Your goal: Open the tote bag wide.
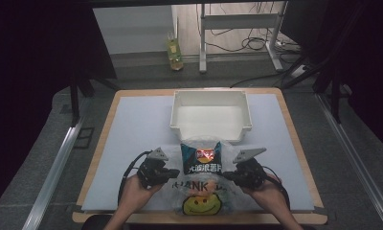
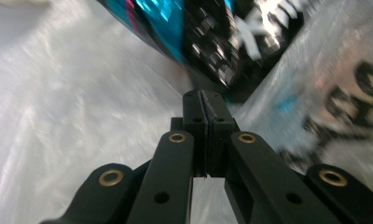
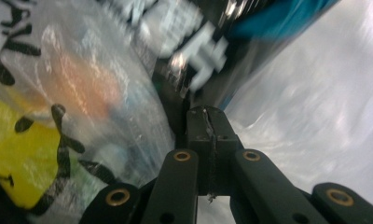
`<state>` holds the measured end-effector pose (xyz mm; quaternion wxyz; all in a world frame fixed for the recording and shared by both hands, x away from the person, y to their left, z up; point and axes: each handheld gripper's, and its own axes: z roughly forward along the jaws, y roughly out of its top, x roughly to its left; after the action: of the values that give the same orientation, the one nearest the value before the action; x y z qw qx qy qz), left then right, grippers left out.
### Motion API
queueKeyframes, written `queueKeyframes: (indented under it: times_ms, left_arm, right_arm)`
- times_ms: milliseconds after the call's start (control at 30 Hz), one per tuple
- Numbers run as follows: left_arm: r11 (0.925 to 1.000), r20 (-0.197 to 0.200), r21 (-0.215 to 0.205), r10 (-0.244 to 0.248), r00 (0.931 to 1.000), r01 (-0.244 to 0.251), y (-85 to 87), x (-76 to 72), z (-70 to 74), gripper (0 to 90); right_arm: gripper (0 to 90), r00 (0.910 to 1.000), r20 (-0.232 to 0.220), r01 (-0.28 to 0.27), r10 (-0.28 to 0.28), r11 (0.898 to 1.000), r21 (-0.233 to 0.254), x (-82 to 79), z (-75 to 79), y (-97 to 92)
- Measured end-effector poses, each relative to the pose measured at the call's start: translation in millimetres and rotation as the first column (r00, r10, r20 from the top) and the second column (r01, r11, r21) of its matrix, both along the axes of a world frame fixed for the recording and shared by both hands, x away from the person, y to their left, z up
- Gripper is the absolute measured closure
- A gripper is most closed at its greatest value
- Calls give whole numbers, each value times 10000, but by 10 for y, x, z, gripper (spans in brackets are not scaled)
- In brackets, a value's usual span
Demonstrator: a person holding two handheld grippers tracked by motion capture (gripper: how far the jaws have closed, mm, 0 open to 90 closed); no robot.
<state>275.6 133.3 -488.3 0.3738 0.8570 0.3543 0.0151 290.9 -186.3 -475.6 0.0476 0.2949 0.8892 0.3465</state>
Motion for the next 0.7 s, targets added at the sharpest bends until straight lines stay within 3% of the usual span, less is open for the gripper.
queueKeyframes:
  times_ms: [267,467,600,700]
  left_arm:
    - [9985,-505,-101,-546,9972,542,5,-279,-67,889]
    - [9975,-682,-23,-711,9951,711,2,-390,-163,889]
    - [9971,-592,76,-748,9954,754,-2,-491,-228,889]
    - [9956,-394,446,-807,9960,824,-9,-579,-271,890]
  right_arm:
    - [890,9987,-444,-269,258,9994,-227,-332,-147,-138]
    - [891,9974,-617,-395,366,9981,-470,-463,-241,-150]
    - [891,9967,-732,-385,340,9974,-605,-517,-301,-168]
    - [891,9965,-792,-310,256,9972,-687,-555,-339,-190]
